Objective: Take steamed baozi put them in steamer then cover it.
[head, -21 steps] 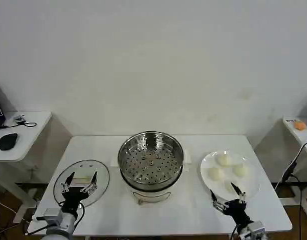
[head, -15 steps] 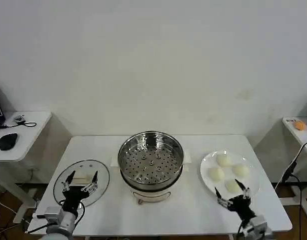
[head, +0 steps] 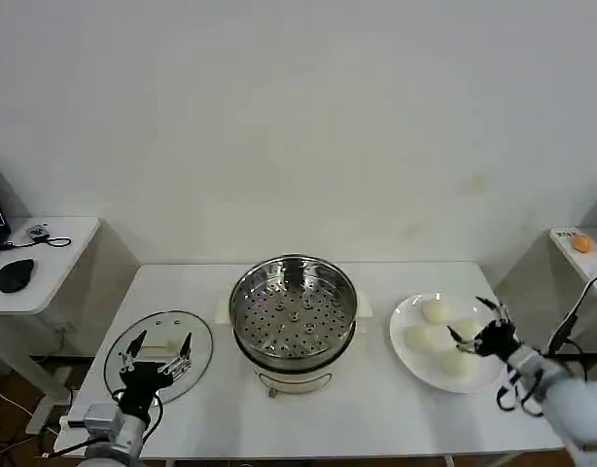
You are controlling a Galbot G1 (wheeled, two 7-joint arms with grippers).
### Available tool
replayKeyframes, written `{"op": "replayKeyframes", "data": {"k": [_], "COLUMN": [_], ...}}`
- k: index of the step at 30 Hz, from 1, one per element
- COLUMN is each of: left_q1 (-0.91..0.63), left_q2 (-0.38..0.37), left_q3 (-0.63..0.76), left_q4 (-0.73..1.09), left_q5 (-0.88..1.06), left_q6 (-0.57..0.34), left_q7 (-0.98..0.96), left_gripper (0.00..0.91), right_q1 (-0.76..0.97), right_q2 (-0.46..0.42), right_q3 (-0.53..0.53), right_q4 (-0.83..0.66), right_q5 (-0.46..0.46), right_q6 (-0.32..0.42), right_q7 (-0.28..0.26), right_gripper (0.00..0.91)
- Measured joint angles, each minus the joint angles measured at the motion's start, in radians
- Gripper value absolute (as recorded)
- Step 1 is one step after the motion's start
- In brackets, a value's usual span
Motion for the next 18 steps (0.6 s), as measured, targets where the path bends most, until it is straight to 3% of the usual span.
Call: {"op": "replayKeyframes", "data": {"k": [10,18], "left_q1": [0.016,0.015], "left_q2": [-0.006,-0.001], "left_q3": [-0.023,-0.047], "left_q4": [-0.021,-0.028], "left_q5": [0.018,0.028], "left_q6": [0.000,0.000], "left_q7": [0.010,0.022], "left_gripper": [0.907,0.907], "right_q1": [0.370,0.652], "right_q2": [-0.132,-0.128], "right_q3": [-0.281,-0.550], "right_q4": [-0.244,-0.431], "right_q5": [-0.120,-0.165], "right_q6": [0.107,0.195], "right_q7": [-0.302,-0.460], "right_gripper": [0.907,0.907]}}
